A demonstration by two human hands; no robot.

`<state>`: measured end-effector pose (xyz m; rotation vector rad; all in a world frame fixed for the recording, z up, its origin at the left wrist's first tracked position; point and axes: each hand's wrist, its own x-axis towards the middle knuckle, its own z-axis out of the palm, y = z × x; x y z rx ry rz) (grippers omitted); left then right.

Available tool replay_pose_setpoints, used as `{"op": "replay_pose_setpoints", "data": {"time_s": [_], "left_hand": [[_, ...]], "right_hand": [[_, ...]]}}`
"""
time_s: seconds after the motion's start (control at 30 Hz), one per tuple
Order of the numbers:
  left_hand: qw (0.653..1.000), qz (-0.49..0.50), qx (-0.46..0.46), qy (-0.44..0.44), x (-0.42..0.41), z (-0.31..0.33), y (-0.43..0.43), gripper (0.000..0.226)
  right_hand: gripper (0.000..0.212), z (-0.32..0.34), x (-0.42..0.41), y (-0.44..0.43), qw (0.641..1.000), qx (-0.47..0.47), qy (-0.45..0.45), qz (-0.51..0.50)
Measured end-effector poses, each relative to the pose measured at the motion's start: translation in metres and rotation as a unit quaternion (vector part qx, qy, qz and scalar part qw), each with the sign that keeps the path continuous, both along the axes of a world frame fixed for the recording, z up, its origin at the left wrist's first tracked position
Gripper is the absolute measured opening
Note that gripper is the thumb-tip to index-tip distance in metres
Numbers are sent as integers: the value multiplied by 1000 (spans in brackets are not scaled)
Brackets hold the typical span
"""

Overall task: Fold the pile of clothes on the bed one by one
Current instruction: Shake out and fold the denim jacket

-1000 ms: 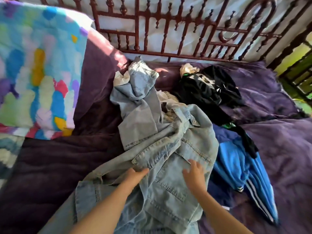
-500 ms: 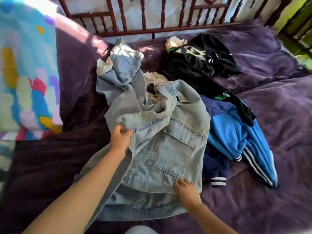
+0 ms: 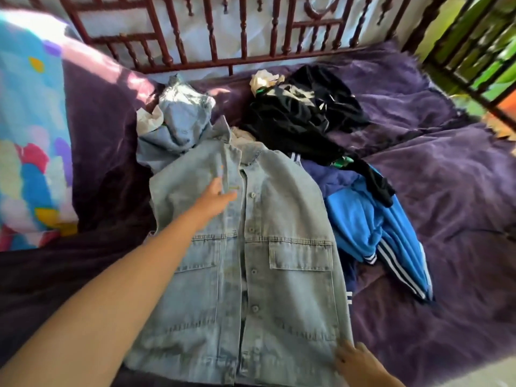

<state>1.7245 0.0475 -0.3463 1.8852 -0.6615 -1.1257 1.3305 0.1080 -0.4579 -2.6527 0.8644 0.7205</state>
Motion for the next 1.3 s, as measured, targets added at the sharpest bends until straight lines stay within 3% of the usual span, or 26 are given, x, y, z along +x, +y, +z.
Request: {"op": "replay_pose_setpoints", "data": {"time_s": [0.17, 0.23, 0.3, 0.43, 0.53, 0.63, 0.73, 0.8, 0.87, 0.93, 1.03, 1.13, 1.2, 1.23, 1.3], "left_hand": [[968, 10, 82, -236, -21, -67, 117, 47], [948, 14, 108, -300, -30, -82, 157, 49], [929, 44, 137, -342, -36, -94, 183, 57], [910, 194, 260, -258, -25, -108, 207, 80], [921, 161, 319, -153, -7, -129, 230, 94], [921, 103, 357, -117, -8, -143, 251, 75], [896, 68, 408, -160, -7, -148, 261, 64], [910, 61, 398, -101, -2, -146, 264, 60], [923, 38, 377, -63, -3, -137, 267, 56], [929, 20, 360, -85, -7, -124, 270, 52], [972, 42, 227, 42, -19, -104, 279, 35], [982, 27, 148, 115, -34, -84, 296, 41], [976, 82, 131, 154, -43, -79, 309, 33], [970, 111, 136, 166, -48, -80, 316, 28], [959, 143, 175, 173, -59, -88, 333, 23]], "right_hand": [[50, 4, 45, -7, 1000, 16, 3, -15], [46, 4, 66, -8, 1000, -5, -28, -4], [43, -6, 87, -11, 998, 14, -19, -64], [42, -14, 121, -11, 978, 34, -32, -202], [51, -14, 112, -3, 948, 21, -20, -316], [66, -19, 74, 11, 906, -7, 31, -422], [82, -24, 34, 29, 833, 8, 10, -552], [87, -32, 12, 34, 753, 58, -59, -653], [74, -38, -3, 36, 709, 113, -106, -688], [39, -38, -9, 34, 696, 147, -135, -690], [10, -23, -11, 28, 618, 209, -223, -724], [12, 0, -23, 19, 503, 279, -296, -763], [16, 12, -38, 17, 423, 307, -325, -788], [16, 15, -48, 18, 397, 312, -329, -798], [14, 18, -65, 26, 386, 299, -316, -813]]}}
